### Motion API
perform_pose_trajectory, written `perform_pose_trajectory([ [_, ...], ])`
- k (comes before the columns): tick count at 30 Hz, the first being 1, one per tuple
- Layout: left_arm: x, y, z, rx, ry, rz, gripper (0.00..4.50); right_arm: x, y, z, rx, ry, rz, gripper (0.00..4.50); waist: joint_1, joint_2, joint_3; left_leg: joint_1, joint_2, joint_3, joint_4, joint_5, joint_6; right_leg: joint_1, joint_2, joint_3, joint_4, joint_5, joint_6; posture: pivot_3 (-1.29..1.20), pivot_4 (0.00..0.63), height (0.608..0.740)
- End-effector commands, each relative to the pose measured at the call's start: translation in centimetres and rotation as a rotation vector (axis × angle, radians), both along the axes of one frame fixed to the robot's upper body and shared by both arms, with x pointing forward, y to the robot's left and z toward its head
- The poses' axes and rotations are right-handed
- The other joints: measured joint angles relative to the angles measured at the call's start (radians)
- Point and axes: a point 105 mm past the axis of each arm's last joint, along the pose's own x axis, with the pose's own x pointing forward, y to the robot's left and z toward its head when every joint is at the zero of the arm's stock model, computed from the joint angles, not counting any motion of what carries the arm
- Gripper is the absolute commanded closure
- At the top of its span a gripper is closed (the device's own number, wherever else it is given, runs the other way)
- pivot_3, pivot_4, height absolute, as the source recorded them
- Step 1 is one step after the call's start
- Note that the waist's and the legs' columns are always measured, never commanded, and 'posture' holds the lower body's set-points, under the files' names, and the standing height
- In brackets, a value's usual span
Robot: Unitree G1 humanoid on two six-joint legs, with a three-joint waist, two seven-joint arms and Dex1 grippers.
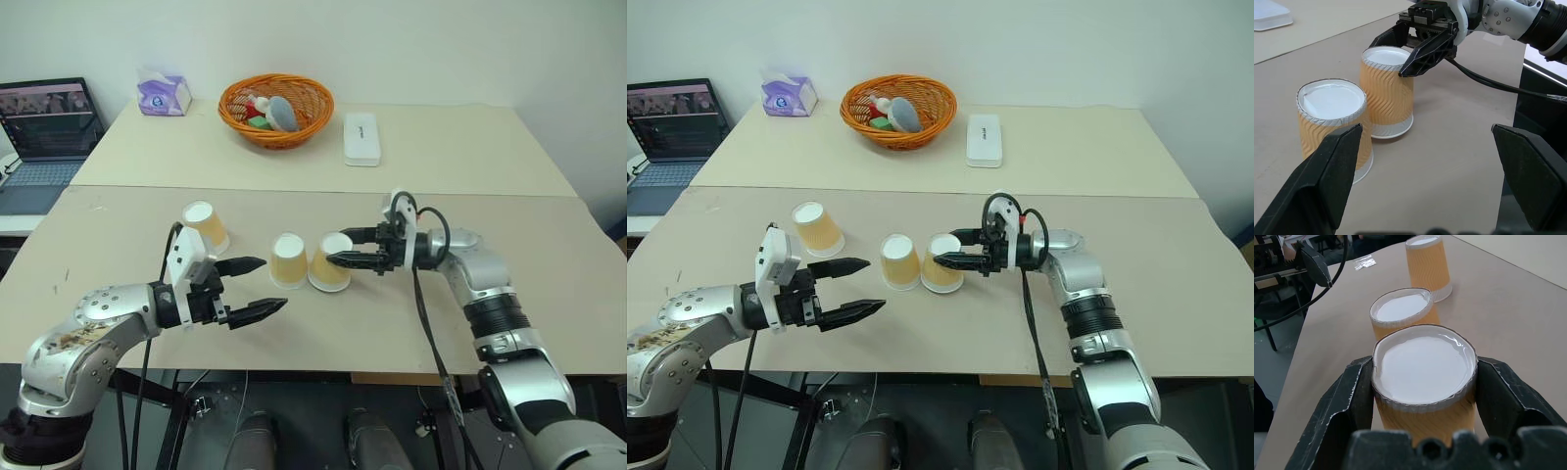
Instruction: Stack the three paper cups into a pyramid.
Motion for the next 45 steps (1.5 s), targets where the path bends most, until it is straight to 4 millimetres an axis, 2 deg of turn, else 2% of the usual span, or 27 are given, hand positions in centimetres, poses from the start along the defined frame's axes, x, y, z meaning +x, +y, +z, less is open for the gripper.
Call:
perform_pose_trajectory([
  [1,-0.4,-0.4,1.0,-0.013,-0.048,-0.022,0.00,0.5,-0.1,1.1,0.024,-0.062,-0.022,0.22,0.000,0.000,0.000,0.000,0.000,0.000,0.000,0.000,0.000,0.000,0.000,0.000,0.000,0.000,0.000,0.00,0.150,0.675],
  [2,-0.4,-0.5,1.0,-0.013,-0.047,-0.023,0.00,0.7,-0.1,0.9,0.017,-0.064,-0.036,0.05,0.000,0.000,0.000,0.000,0.000,0.000,0.000,0.000,0.000,0.000,0.000,0.000,0.000,0.000,0.000,0.00,0.150,0.675],
  [6,-0.3,-0.5,1.0,-0.016,-0.048,-0.024,0.00,0.8,-0.3,0.8,0.000,-0.075,-0.051,0.05,0.000,0.000,0.000,0.000,0.000,0.000,0.000,0.000,0.000,0.000,0.000,0.000,0.000,0.000,0.000,0.00,0.150,0.675],
  [12,-0.1,-0.7,1.1,-0.023,-0.051,-0.035,0.00,0.3,-1.7,2.6,0.055,-0.038,-0.034,0.05,0.002,0.000,0.000,0.000,0.000,0.000,0.000,0.000,0.000,0.000,0.000,0.000,0.000,0.000,0.000,0.00,0.150,0.675],
  [18,0.4,-0.9,1.3,-0.039,-0.048,-0.046,0.00,-1.7,-3.9,4.0,0.099,0.046,0.014,0.05,0.002,0.000,0.000,0.000,0.000,0.000,0.000,0.000,0.000,0.000,0.000,0.000,0.000,0.000,0.000,0.00,0.150,0.675],
  [21,0.7,-0.8,1.4,-0.053,-0.045,-0.042,0.00,-2.7,-5.1,4.0,0.076,0.043,0.010,0.05,0.002,0.000,0.000,0.000,0.000,0.000,0.000,0.000,0.000,0.000,0.000,0.000,-0.001,0.000,0.000,0.00,0.150,0.675],
  [24,1.2,-0.3,1.8,-0.076,-0.055,0.001,0.00,-3.3,-6.7,4.3,0.058,0.009,-0.049,0.05,0.002,0.000,0.000,0.000,0.000,0.000,0.000,0.000,0.000,0.000,0.000,0.000,-0.001,0.000,0.000,0.00,0.150,0.675],
  [26,1.6,0.1,2.7,-0.133,-0.070,0.052,0.00,-3.2,-8.0,5.0,0.072,-0.012,-0.111,0.05,0.002,0.000,0.000,0.000,0.000,0.000,0.000,0.000,0.000,0.000,0.000,0.000,-0.001,0.000,0.000,0.00,0.150,0.675],
  [28,1.7,0.3,3.3,-0.164,-0.077,0.076,0.00,-3.2,-8.6,5.2,0.077,-0.019,-0.141,0.05,0.000,0.000,0.000,0.000,0.000,0.000,0.000,0.000,0.000,0.000,0.000,0.000,-0.001,0.000,0.000,0.00,0.150,0.675],
  [31,3.1,1.0,5.3,-0.249,-0.137,0.235,0.00,-2.4,-10.1,6.5,0.122,-0.080,-0.245,0.05,0.000,0.000,0.000,0.000,0.000,-0.001,0.000,0.000,0.000,0.000,0.000,0.000,0.000,0.000,0.000,0.00,0.150,0.675],
  [34,4.9,2.3,5.9,-0.302,-0.149,0.434,0.00,-2.3,-10.6,7.5,0.163,-0.107,-0.284,0.05,0.001,0.000,0.000,0.000,-0.001,-0.001,0.000,0.000,0.000,0.001,-0.001,0.000,0.000,0.000,0.000,0.00,0.150,0.675],
  [37,7.2,4.5,5.4,-0.314,-0.157,0.718,0.00,-2.5,-10.7,8.2,0.208,-0.119,-0.303,0.05,0.002,0.000,0.000,0.000,-0.001,-0.002,0.000,0.000,0.000,0.001,-0.001,0.000,-0.001,0.000,0.000,0.00,0.150,0.675],
  [40,7.8,5.4,5.1,-0.337,-0.155,0.836,0.00,-2.7,-10.6,8.3,0.212,-0.118,-0.304,0.05,0.001,-0.001,0.000,0.000,-0.001,-0.002,0.000,0.000,0.000,0.001,-0.001,0.000,-0.001,0.000,0.000,0.00,0.150,0.675],
  [41,8.4,6.8,4.3,-0.335,-0.134,0.970,0.00,-3.5,-10.2,8.2,0.210,-0.113,-0.270,0.05,0.002,-0.001,0.000,0.000,-0.001,-0.002,0.000,0.000,0.000,0.001,-0.001,0.000,-0.001,0.000,0.000,0.00,0.150,0.675],
  [43,8.8,8.3,3.1,-0.289,-0.126,1.133,0.00,-5.1,-9.8,7.6,0.192,-0.089,-0.213,0.05,0.004,-0.001,0.000,0.000,-0.001,-0.003,0.000,0.000,0.000,0.001,-0.001,0.000,-0.001,0.000,0.000,0.00,0.150,0.675],
  [45,8.7,8.1,3.1,-0.281,-0.145,1.164,0.00,-5.8,-9.7,6.9,0.162,-0.068,-0.197,0.05,0.009,-0.001,0.000,-0.001,-0.002,-0.003,0.000,0.000,0.000,0.001,-0.001,0.000,-0.001,0.000,0.000,0.00,0.150,0.675],
])
